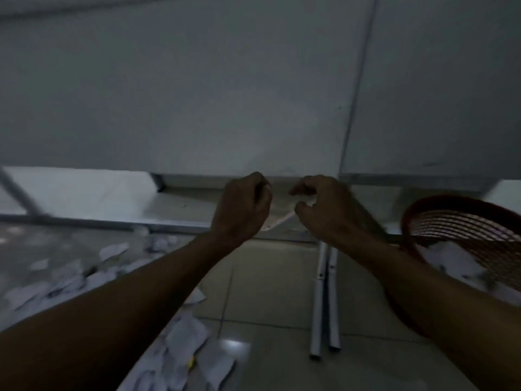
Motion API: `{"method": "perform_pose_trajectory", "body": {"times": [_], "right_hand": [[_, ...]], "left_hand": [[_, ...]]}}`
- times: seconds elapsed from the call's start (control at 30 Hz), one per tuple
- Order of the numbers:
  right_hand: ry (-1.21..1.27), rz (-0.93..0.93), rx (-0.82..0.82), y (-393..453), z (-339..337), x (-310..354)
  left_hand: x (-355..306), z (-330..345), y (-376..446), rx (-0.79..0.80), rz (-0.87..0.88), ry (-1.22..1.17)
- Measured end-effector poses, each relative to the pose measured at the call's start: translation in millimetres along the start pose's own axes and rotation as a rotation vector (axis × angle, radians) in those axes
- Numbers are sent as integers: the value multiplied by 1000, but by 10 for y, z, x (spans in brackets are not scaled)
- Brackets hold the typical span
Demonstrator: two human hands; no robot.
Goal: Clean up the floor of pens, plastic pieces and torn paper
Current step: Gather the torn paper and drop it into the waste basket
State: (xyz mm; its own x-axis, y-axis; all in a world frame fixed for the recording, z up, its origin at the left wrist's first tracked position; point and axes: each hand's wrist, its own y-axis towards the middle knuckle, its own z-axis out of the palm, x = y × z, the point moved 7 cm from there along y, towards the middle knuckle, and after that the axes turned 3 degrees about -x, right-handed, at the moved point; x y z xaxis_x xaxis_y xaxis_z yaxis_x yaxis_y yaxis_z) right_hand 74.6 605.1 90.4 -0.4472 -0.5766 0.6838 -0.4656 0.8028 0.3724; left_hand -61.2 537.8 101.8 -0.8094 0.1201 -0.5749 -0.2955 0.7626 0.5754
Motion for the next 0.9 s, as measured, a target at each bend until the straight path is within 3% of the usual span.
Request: {"method": "perform_pose_trajectory", "body": {"times": [0.2, 0.33, 0.53, 0.7, 0.9], "right_hand": [[35, -198, 425, 9, 1281, 719], [-81, -256, 684, -164, 1929, 1016], [-365, -403, 1079, -865, 2604, 1421], [-373, -516, 1180, -1735, 3144, 1677], [-315, -691, 1159, -3092, 3654, 1903]], "left_hand": [[915, -1111, -461, 55, -159, 284], [1372, -1595, -791, 125, -277, 428], [1844, -2055, -1529, 674, -295, 637], [2138, -2507, -2401, 1022, -385, 685], [2570, -2889, -3614, 1085, -517, 647]]}}
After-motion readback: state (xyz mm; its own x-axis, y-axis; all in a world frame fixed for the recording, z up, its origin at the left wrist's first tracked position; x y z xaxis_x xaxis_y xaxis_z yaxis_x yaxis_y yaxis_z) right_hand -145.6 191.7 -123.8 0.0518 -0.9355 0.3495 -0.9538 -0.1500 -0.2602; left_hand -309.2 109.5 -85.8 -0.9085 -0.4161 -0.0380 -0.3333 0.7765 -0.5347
